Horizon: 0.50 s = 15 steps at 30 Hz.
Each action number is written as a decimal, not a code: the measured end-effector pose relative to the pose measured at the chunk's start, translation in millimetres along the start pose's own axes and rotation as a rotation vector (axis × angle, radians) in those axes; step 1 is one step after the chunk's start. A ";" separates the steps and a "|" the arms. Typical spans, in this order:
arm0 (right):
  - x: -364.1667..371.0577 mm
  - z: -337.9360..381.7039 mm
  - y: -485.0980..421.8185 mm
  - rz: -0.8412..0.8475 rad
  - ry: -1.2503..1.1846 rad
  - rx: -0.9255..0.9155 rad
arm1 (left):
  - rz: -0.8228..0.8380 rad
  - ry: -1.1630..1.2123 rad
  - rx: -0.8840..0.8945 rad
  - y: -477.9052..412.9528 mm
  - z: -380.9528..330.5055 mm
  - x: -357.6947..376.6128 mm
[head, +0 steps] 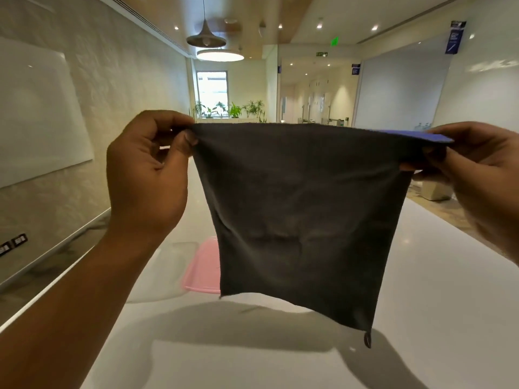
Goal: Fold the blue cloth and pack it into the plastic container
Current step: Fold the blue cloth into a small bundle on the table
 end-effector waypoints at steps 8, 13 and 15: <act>-17.3 -24.7 -19.4 0.037 0.020 0.121 | 0.001 -0.007 0.055 8.6 -5.0 -14.4; 6.1 -11.1 -6.7 0.019 -0.029 0.054 | 0.031 -0.012 0.027 11.1 12.0 -6.0; 17.7 -21.2 -7.5 0.011 -0.034 0.076 | 0.062 -0.027 -0.003 14.4 26.5 4.4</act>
Point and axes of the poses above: each hand's wrist, its own y-axis away from the middle knuckle, its own x-axis out of the palm, z = x × y, the point moved 10 cm from there along -y, towards the middle knuckle, and after that the axes turned 6 degrees about x, right-handed, at the moved point
